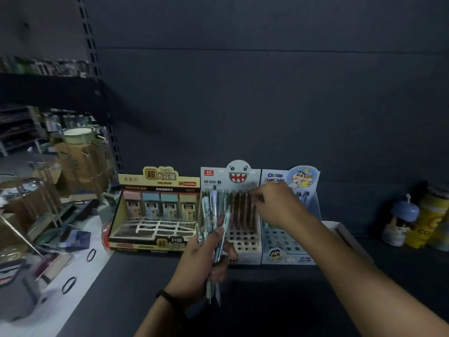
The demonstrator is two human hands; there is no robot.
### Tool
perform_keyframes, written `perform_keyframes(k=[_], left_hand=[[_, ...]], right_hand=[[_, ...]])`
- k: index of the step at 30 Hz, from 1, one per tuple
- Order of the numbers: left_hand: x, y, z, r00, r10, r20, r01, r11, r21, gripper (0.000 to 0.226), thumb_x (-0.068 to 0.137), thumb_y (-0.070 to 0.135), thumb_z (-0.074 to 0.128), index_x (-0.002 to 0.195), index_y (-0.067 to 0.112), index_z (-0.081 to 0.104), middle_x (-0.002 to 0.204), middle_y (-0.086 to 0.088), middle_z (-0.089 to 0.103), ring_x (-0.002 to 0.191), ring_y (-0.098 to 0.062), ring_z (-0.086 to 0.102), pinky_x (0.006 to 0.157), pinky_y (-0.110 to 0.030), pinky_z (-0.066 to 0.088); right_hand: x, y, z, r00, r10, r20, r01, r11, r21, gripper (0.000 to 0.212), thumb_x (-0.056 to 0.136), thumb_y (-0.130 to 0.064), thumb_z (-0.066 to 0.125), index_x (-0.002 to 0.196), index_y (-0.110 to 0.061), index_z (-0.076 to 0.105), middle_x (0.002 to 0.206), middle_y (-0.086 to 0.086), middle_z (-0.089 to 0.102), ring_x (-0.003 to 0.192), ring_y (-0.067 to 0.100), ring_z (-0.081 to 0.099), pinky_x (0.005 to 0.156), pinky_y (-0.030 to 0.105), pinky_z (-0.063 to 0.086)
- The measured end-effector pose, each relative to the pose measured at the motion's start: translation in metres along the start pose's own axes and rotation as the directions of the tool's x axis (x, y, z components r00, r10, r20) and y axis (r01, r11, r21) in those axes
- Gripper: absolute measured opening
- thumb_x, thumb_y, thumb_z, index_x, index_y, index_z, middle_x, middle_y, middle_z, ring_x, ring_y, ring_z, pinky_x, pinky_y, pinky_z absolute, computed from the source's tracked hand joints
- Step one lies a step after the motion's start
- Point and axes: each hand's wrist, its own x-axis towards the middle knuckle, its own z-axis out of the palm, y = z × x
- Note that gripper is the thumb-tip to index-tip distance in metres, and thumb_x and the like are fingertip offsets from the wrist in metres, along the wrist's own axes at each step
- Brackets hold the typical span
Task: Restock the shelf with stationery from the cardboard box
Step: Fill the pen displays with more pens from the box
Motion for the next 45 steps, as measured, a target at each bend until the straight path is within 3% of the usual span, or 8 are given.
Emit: perform_keyframes(k=[4,8,12,17,20,26,36,45], left_hand=[[-0.001,0.004,0.001,1.000,0.023,0.004,-0.022,0.997,-0.071,0.036,0.110,0.029,0.049,0.134,0.005,0.062,0.082,-0.015,0.066,0.046,-0.016,0.028,0.046,-0.025,0.029],[0.002,0.008,0.003,0.999,0.048,-0.003,-0.048,0.996,-0.076,0.037,0.106,0.030,0.055,0.130,0.005,0.066,0.088,-0.020,0.067,0.048,-0.016,0.029,0.049,-0.027,0.029],[0.004,0.012,0.011,1.000,0.028,0.007,-0.028,0.996,-0.079,0.036,0.105,0.030,0.054,0.125,0.002,0.066,0.101,-0.026,0.076,0.045,-0.021,0.048,0.046,-0.027,0.039],[0.011,0.012,0.021,0.998,-0.044,0.034,0.048,0.991,-0.124,0.031,0.110,0.025,0.052,0.125,0.003,0.069,0.115,-0.022,0.077,0.096,-0.042,0.078,0.073,-0.047,0.066],[0.018,0.009,0.026,0.999,-0.024,-0.027,0.023,0.999,-0.048,0.030,0.107,0.027,0.057,0.116,0.005,0.075,0.090,-0.011,0.074,0.064,-0.024,0.064,0.055,-0.033,0.052],[0.033,0.000,0.056,0.998,0.054,0.021,-0.054,0.999,-0.001,0.027,0.107,0.028,0.060,0.111,0.013,0.081,0.074,-0.011,0.060,0.054,-0.017,0.037,0.053,-0.031,0.034],[0.043,-0.013,0.095,0.998,0.056,-0.025,-0.057,0.997,-0.045,0.028,0.107,0.023,0.059,0.103,-0.001,0.073,0.080,-0.014,0.070,0.052,-0.016,0.040,0.050,-0.029,0.037],[0.035,-0.022,0.071,1.000,-0.026,0.010,0.025,0.997,0.073,0.033,0.108,0.035,0.053,0.122,0.016,0.076,0.072,-0.004,0.013,0.067,-0.026,0.011,0.059,-0.036,0.019]], right_hand=[[-0.015,-0.012,-0.013,0.987,0.007,-0.162,0.030,0.973,0.227,0.030,0.104,-0.043,0.061,0.116,-0.021,0.078,0.089,-0.005,0.075,0.075,0.011,0.068,0.072,0.033,0.056],[-0.041,-0.040,-0.018,0.987,-0.090,0.133,-0.015,0.776,0.630,0.023,0.096,-0.042,0.074,0.100,-0.020,0.079,0.081,-0.003,0.078,0.065,0.004,0.070,0.067,0.025,0.053],[-0.048,-0.040,-0.010,0.992,-0.002,0.125,-0.094,0.642,0.761,0.007,0.093,-0.022,0.080,0.095,-0.016,0.078,0.086,0.001,0.080,0.079,0.012,0.077,0.069,0.024,0.059],[-0.049,-0.016,-0.027,0.989,0.105,0.100,-0.126,0.275,0.953,0.011,0.111,-0.022,0.054,0.116,-0.015,0.062,0.092,0.010,0.080,0.084,0.028,0.079,0.070,0.038,0.060],[-0.056,0.012,-0.036,0.992,0.077,0.100,-0.124,0.474,0.872,0.017,0.107,-0.028,0.062,0.117,-0.031,0.075,0.081,0.008,0.069,0.054,0.020,0.057,0.049,0.029,0.044],[-0.076,0.043,-0.054,0.941,-0.107,0.322,-0.132,0.758,0.638,0.018,0.099,-0.010,0.073,0.111,-0.020,0.082,0.077,0.009,0.075,0.059,0.018,0.062,0.054,0.028,0.049],[-0.078,0.061,-0.042,0.951,0.304,-0.057,-0.029,0.271,0.962,0.012,0.096,-0.001,0.073,0.108,-0.001,0.073,0.089,0.023,0.077,0.081,0.032,0.079,0.073,0.037,0.067],[-0.057,0.086,-0.042,0.851,0.297,-0.433,0.044,0.781,0.622,0.024,0.093,-0.020,0.081,0.110,-0.030,0.068,0.076,-0.008,0.077,0.073,0.008,0.076,0.077,0.037,0.062]])
